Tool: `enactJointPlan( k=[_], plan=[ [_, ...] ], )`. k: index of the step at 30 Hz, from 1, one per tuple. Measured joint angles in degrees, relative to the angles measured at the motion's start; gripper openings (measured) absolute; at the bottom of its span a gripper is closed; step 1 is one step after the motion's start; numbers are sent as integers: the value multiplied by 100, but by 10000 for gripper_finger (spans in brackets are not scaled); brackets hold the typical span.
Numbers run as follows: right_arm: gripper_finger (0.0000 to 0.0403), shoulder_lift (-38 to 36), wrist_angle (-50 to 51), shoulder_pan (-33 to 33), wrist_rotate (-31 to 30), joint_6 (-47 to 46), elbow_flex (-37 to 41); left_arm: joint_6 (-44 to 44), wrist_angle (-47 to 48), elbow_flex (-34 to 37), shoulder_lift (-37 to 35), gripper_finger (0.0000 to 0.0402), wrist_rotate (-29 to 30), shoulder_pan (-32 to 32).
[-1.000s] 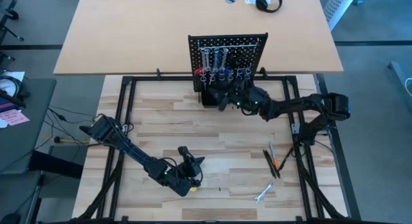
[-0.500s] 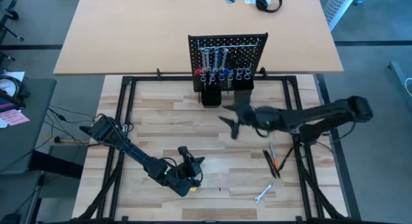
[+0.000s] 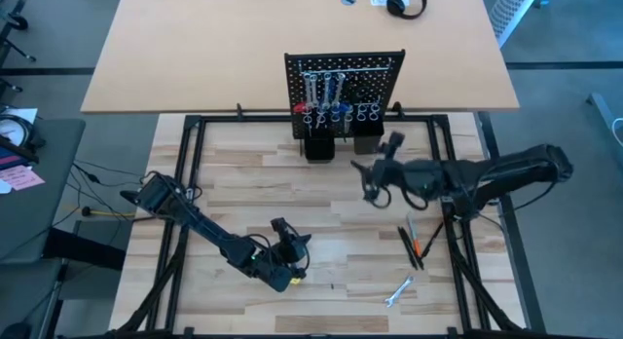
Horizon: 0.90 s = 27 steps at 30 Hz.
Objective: Hang tools onto peg board
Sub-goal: Adjust the blue hexagonal T handle wrench on the pegboard
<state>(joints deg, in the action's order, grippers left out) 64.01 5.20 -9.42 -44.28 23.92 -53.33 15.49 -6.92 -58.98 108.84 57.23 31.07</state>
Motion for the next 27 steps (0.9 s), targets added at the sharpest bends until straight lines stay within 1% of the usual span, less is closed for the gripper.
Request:
enactJointPlan(
  k=[4,9,10,11,12,13,15,16,17,23,25,27],
  plan=[
    [208,1,677,702,68,109,-583,15,33,0,0,0,-263,-66],
    [197,0,933,1790,102,-919,-850,42,248,0,0,0,-312,-70],
    [195,0,961,2037,247,-1020,-850,74,316,0,0,0,-312,-70],
    [195,0,1001,2266,560,-1040,-850,116,389,0,0,0,-311,-73],
    [194,0,1043,2483,1019,-1032,-850,177,475,0,0,0,-312,-73],
    [194,4,1072,2680,1626,-998,-848,238,562,0,0,0,-312,-73],
    [193,88,1051,3026,3061,-758,-847,338,712,0,0,0,-308,-75],
    [193,147,1043,3119,3519,-640,-847,359,749,0,0,0,-302,-80],
    [193,220,1048,3188,3693,-563,-844,346,755,0,0,0,-288,-96],
    [193,891,738,3252,3623,1,-843,-103,623,0,0,0,-251,-349],
    [193,1102,535,3198,3221,-22,-842,-301,621,0,0,0,-244,-464],
    [193,1229,376,3122,2600,-128,-841,-427,618,0,0,0,-245,-572]
  ],
)
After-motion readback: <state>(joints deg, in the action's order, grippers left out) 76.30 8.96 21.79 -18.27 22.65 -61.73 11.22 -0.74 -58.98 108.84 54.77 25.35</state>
